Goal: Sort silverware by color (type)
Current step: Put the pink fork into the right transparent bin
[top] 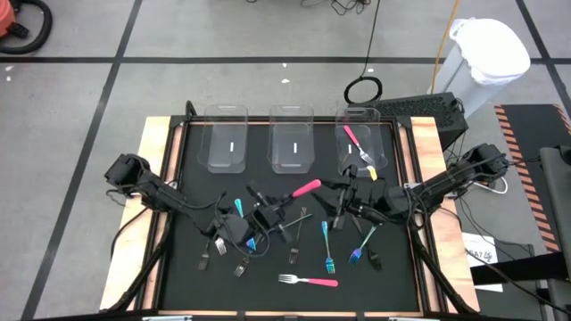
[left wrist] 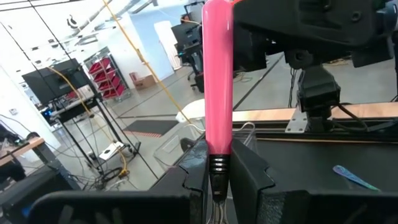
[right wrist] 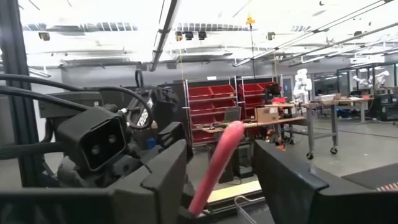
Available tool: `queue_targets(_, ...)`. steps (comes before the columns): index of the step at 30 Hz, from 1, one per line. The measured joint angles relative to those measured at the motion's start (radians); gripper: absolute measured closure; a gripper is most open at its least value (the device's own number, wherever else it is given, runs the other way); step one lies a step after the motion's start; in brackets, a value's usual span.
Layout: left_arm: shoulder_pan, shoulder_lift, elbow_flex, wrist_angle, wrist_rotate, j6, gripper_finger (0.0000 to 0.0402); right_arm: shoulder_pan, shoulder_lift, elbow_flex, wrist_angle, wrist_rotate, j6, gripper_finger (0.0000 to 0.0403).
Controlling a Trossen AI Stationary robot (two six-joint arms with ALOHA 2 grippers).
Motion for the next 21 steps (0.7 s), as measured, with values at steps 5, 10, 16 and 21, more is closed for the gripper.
queue_targets(5, 0.002, 0.000, 0.000, -0.001, 0.000, 0.000, 0.0361, 0.000, 0.000, 0.000, 0.000, 0.000, -0.015, 0.0291)
queue_targets(10, 0.002, 0.000, 0.000, -0.002, -0.003, 0.000, 0.0361, -0.006, 0.000, 0.000, 0.000, 0.000, -0.014, 0.0345)
queue_targets(16, 0.007, 0.000, 0.000, -0.007, -0.007, 0.001, 0.0361, -0.019, 0.000, 0.000, 0.000, -0.005, 0.003, 0.0370)
queue_targets(21, 0.014, 0.000, 0.000, -0.012, -0.007, 0.000, 0.0361, -0.023, 0.000, 0.000, -0.002, 0.000, -0.002, 0.0352)
